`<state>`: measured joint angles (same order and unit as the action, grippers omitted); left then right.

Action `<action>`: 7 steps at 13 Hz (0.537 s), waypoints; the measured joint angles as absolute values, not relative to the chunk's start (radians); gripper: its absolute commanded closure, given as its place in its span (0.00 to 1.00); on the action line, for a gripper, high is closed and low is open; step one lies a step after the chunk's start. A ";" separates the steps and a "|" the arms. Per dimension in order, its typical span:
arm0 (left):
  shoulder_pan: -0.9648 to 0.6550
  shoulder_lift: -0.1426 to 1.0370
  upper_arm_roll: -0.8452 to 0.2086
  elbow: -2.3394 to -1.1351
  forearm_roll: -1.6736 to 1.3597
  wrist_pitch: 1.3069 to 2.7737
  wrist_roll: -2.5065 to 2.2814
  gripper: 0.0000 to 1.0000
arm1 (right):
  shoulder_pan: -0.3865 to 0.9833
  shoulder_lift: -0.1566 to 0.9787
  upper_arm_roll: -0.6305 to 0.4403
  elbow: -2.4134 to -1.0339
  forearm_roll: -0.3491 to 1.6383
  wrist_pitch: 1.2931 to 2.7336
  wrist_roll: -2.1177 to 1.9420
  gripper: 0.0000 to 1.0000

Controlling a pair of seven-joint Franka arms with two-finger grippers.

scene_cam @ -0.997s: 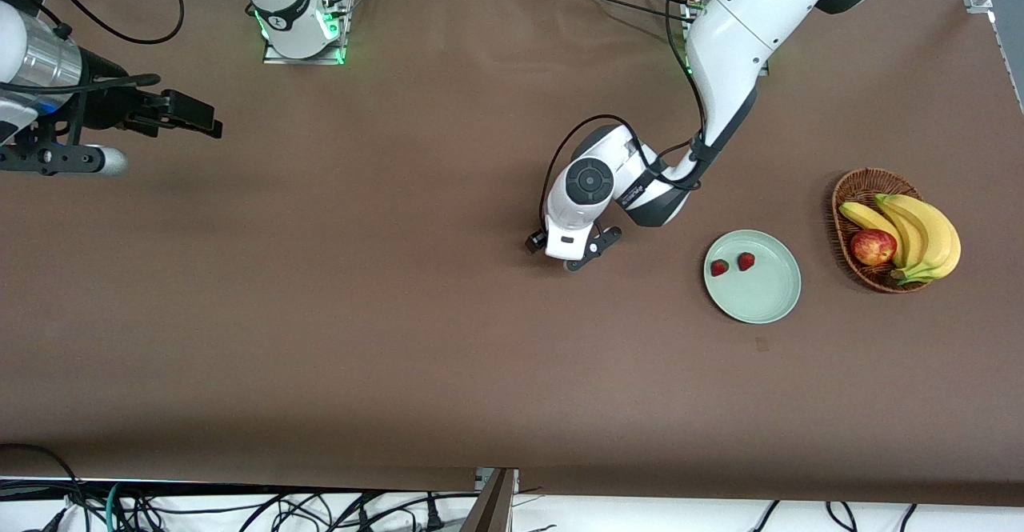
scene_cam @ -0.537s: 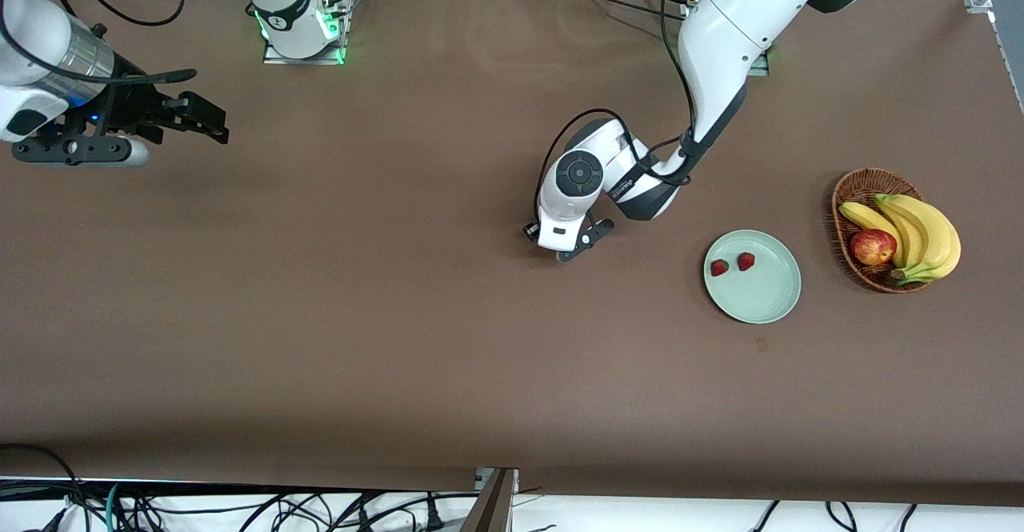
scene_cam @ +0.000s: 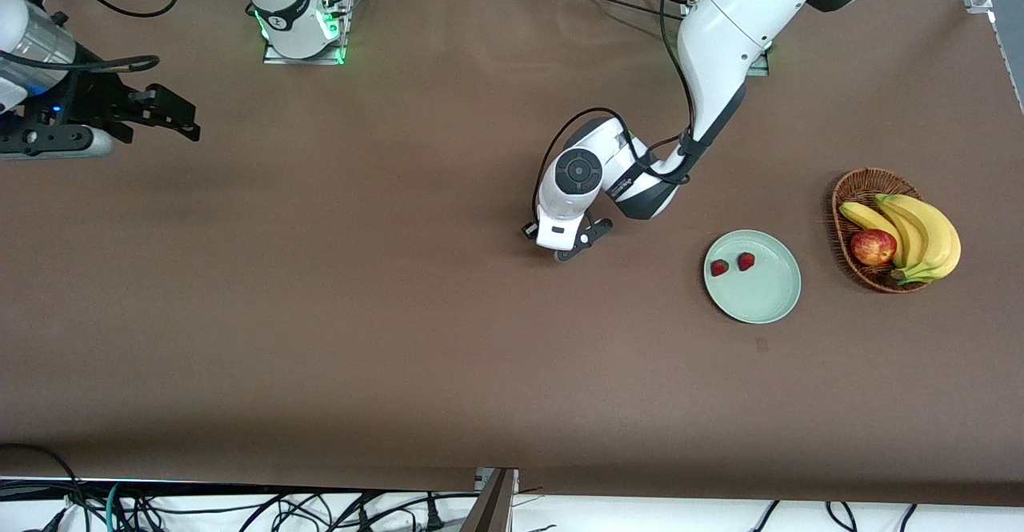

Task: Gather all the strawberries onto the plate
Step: 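Lift the strawberry with the left gripper while the right arm retracts, then lower the third strawberry onto the plate and open the left gripper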

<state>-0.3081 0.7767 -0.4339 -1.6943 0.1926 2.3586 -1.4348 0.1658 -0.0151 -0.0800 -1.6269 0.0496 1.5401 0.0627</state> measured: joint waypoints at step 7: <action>-0.084 0.619 -0.423 -1.676 0.198 2.011 -1.048 0.78 | 0.161 -0.015 -0.086 -1.626 0.050 1.542 0.057 0.00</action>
<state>-0.0838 0.6195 -0.4231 -1.6761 0.1976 2.0114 -1.0477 0.1615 -0.0154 -0.0858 -1.6257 0.0496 1.5425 0.0575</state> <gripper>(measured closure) 0.617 0.000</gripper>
